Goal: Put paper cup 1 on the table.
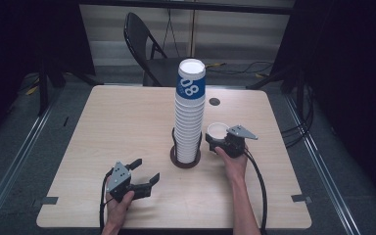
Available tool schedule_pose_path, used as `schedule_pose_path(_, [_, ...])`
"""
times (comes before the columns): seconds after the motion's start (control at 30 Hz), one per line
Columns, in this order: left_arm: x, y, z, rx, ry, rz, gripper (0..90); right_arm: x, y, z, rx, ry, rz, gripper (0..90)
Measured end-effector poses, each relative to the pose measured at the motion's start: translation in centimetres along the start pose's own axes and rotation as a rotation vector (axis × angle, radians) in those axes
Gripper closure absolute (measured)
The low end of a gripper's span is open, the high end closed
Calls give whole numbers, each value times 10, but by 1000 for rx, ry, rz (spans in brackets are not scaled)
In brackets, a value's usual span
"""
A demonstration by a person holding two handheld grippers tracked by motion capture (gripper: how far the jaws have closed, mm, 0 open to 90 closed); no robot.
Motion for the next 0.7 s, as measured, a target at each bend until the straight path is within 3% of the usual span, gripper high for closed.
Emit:
schedule_pose_path(0.33, [1,0,0,-12,-7,15,163,-8,1,-3,17,-3,51,149])
schedule_pose_path(0.7, [1,0,0,6,-10,11,164,-18,9,-4,51,-2,107,137])
Point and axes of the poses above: each handheld gripper's, and its own axes: x roughly forward along the jaws, y roughly out of its underside, z roughly to its left, the point moved 3 cm from there along x, roughly forward along the jaws, and after that the axes turned 14 degrees about -z, right-handed, at the moved point
